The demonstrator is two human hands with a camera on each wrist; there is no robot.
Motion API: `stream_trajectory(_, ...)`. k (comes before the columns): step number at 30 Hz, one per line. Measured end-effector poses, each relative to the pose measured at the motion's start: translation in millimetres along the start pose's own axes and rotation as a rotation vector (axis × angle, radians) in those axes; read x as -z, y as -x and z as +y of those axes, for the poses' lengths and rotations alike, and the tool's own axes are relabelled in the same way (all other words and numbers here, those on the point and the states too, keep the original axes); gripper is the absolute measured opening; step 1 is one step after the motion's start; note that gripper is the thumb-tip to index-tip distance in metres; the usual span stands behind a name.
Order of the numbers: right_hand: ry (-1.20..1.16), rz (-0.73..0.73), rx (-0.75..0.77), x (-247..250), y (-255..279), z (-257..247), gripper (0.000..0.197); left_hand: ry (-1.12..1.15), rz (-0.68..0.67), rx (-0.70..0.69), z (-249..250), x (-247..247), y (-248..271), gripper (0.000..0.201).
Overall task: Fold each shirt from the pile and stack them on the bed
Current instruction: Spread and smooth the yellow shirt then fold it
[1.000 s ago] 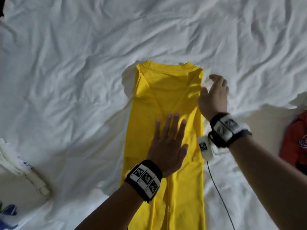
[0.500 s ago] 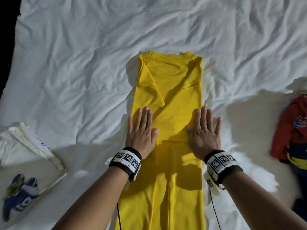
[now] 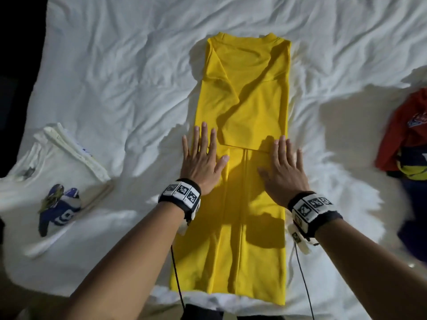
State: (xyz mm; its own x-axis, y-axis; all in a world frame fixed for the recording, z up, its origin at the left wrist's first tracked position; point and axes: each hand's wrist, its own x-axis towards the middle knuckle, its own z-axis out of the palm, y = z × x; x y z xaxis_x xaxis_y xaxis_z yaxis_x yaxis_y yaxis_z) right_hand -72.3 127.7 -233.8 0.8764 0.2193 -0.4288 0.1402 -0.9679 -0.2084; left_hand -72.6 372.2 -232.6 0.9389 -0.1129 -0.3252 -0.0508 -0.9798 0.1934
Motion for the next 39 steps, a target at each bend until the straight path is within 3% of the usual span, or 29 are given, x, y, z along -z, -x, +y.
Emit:
stream_trajectory(3, -0.055, 0.034, 0.154, -12, 60, -18, 0.065, 0.073, -0.058, -0.06, 8, -3, 61, 0.07)
stream_trajectory(6, -0.151, 0.09, 0.244, -31, 119, -38, 0.03, 0.14, -0.071, -0.192, 14, -9, 124, 0.051)
stream_trajectory(8, -0.175, 0.096, 0.274, -42, 152, -47, 0.02, 0.141, -0.097, -0.295, 13, -15, 159, 0.048)
stream_trajectory(11, -0.171, 0.075, 0.284, -53, 188, -54, 0.023, 0.11, -0.114, -0.369, 9, -20, 195, 0.033)
stream_trajectory(18, -0.037, -0.102, 0.34, -58, 217, -57, 0.073, -0.001, -0.287, -0.447, -1, -22, 220, 0.062)
stream_trajectory(21, 0.036, -0.158, 0.37, -61, 219, -57, 0.074, -0.123, -0.365, -0.51, 1, -19, 223, 0.074)
stream_trajectory(24, 0.06, -0.093, 0.397, -68, 221, -60, 0.061, -0.192, -0.36, -0.544, 6, -21, 228, 0.059)
stream_trajectory(32, 0.051, 0.065, 0.374, -74, 219, -67, 0.03, -0.162, -0.397, -0.356, 22, -11, 233, 0.016)
stream_trajectory(35, -0.026, 0.129, 0.285, -55, 203, -65, 0.009, -0.06, -0.401, -0.239, 24, 4, 210, 0.014)
stream_trajectory(39, -0.032, 0.113, 0.181, -17, 165, -56, 0.012, 0.046, -0.304, -0.146, 15, 39, 154, 0.007)
